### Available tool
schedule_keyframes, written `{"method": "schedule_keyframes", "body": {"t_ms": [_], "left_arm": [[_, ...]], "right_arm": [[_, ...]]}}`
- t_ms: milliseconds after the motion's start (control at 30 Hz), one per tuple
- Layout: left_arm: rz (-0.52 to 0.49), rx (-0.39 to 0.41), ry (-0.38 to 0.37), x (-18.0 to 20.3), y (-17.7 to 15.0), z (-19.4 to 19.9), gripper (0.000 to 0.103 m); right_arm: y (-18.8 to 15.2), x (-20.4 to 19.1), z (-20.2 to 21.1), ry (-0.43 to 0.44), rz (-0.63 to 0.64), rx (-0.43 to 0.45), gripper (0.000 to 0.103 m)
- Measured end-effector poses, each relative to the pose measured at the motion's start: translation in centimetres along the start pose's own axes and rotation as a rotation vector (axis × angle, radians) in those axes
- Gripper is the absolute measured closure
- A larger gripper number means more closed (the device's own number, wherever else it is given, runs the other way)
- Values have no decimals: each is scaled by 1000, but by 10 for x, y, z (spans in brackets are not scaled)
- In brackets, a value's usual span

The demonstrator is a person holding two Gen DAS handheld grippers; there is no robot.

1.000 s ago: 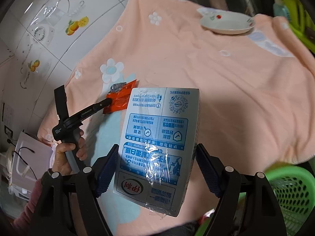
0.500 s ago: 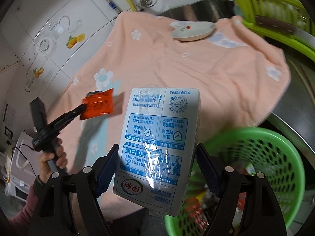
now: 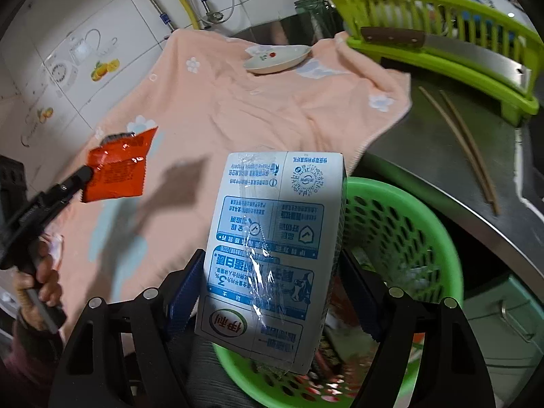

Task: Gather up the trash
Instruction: 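Carry the orange packet toward the basket while the right tool drops the milk carton into it, then lower the orange packet into the basket and open the left tool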

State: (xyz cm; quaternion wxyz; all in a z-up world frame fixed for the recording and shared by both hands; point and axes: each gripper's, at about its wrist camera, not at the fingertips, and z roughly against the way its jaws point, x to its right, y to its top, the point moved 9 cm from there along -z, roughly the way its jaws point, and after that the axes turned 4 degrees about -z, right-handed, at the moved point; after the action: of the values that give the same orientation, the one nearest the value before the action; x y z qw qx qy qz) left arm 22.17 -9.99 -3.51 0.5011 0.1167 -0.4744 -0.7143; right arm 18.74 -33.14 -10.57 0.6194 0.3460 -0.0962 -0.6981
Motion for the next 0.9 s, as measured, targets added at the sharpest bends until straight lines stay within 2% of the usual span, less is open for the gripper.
{"method": "schedule_keyframes", "body": {"t_ms": [433, 900], "left_arm": [[-78, -35, -58, 58, -17, -6, 90], [-130, -87, -104, 90, -37, -21, 90]], "right_arm": [[-33, 36, 3, -18, -73, -20, 28], [-38, 52, 6, -22, -119, -10, 28]]}}
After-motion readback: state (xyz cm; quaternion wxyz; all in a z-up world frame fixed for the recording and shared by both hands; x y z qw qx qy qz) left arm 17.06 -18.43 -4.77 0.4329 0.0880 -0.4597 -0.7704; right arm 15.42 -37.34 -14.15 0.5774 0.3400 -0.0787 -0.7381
